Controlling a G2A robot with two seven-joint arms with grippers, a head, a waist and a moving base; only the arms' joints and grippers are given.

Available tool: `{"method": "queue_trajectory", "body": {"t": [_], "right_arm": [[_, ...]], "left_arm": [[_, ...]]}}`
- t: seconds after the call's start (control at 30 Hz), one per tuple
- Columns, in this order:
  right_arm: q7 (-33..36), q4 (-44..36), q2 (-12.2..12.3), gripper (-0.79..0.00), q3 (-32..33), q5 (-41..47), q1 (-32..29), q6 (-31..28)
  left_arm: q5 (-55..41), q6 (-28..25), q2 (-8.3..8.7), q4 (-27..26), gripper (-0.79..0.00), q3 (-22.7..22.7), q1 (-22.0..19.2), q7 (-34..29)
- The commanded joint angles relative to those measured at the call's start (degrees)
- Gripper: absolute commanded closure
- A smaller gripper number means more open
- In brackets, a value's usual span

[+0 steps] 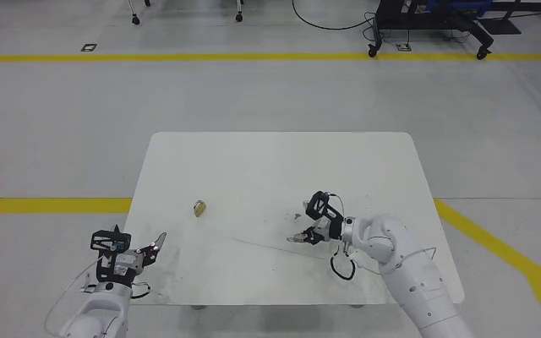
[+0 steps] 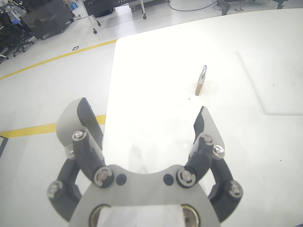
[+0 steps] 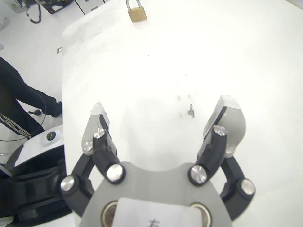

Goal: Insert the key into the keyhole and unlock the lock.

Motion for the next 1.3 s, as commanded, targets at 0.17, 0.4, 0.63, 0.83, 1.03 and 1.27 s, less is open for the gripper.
{"method": "queue_trajectory", "body": {"t": [0.17,0.4,0.63,0.83,1.03,1.27], "right_arm": [[1.47,2.34,-0.43,-0.369,-3.26,-5.71,3.83,2.35],[2.69,2.57,-0.67,-0.185,-5.38,-9.71,5.73,4.36],[2.46,2.62,-0.79,0.000,-6.67,-10.75,6.84,3.46],[-0.89,2.20,-0.11,0.000,-4.50,-10.55,6.93,2.26],[-6.61,-0.69,1.38,0.000,0.81,-8.79,4.25,0.73],[-19.34,-4.46,2.60,0.000,9.69,4.27,-4.10,2.34]], "left_arm": [[0.00,0.00,0.00,0.00,-0.785,0.00,0.00,0.00],[0.00,0.00,0.00,0.00,-0.785,0.00,0.00,0.00],[0.00,0.00,0.00,0.00,-0.785,0.00,0.00,0.00],[0.00,0.00,0.00,0.00,-0.785,0.00,0.00,0.00],[0.00,0.00,0.00,0.00,-0.785,0.00,0.00,0.00],[0.00,0.00,0.00,0.00,-0.785,0.00,0.00,0.00]]}}
